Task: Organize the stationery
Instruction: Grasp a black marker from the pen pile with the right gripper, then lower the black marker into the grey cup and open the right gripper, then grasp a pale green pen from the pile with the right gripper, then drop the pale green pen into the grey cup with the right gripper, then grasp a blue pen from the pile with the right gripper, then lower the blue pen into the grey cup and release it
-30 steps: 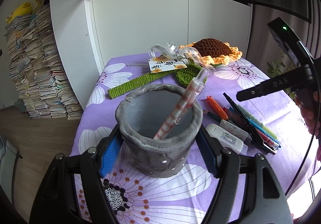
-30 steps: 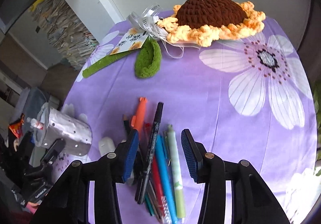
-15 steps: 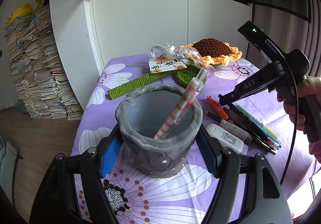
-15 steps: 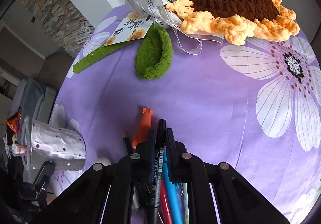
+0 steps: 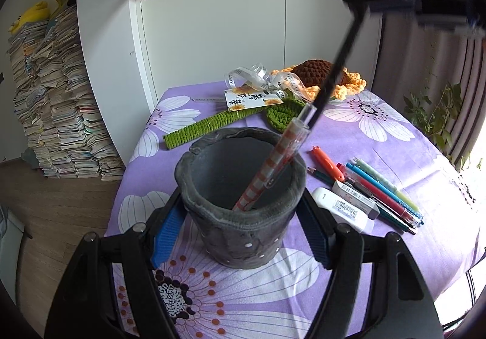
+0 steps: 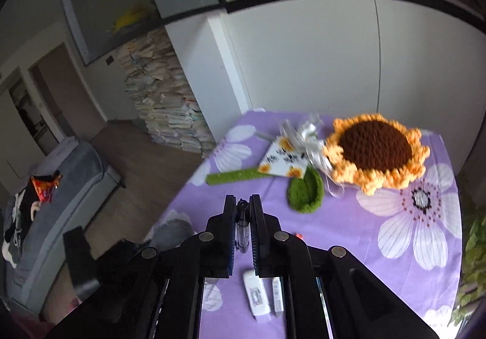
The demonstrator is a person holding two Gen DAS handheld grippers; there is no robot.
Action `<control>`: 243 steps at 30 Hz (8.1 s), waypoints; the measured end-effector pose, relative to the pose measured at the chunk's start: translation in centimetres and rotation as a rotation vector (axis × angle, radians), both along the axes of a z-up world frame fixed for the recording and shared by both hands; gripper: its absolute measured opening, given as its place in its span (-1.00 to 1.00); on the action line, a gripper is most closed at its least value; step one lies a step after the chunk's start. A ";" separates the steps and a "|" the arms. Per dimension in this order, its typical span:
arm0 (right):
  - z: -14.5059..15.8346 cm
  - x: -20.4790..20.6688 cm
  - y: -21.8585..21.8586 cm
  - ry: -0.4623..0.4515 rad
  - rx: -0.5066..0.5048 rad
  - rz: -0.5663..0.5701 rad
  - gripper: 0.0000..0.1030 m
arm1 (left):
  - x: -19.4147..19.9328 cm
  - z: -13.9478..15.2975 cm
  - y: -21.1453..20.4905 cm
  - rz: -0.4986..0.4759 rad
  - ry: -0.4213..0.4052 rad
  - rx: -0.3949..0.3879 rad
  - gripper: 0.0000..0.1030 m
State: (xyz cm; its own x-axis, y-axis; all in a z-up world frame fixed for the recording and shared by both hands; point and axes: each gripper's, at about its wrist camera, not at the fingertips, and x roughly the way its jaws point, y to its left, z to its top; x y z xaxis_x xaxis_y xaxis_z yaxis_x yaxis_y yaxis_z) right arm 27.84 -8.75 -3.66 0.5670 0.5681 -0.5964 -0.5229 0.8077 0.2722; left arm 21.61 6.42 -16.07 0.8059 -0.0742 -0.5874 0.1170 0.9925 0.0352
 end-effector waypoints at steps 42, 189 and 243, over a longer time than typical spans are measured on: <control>-4.3 -0.1 -1.5 0.133 -0.077 -0.005 -0.80 | 0.1 0.1 -0.2 -0.003 -0.006 0.006 0.38; -15.3 3.5 -3.3 0.328 -0.367 -0.107 -0.11 | -0.2 0.4 0.0 -0.007 -0.002 -0.003 0.38; -4.9 1.2 -3.6 0.125 -0.139 -0.137 -0.73 | -0.4 0.3 0.1 0.002 -0.018 -0.026 0.37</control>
State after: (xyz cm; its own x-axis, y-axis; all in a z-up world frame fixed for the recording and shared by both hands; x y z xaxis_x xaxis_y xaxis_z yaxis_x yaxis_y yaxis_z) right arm 29.02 -12.40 -8.53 0.5497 0.3987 -0.7341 -0.3748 0.9031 0.2098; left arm 21.25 6.53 -15.81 0.8165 -0.0876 -0.5707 0.1143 0.9934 0.0111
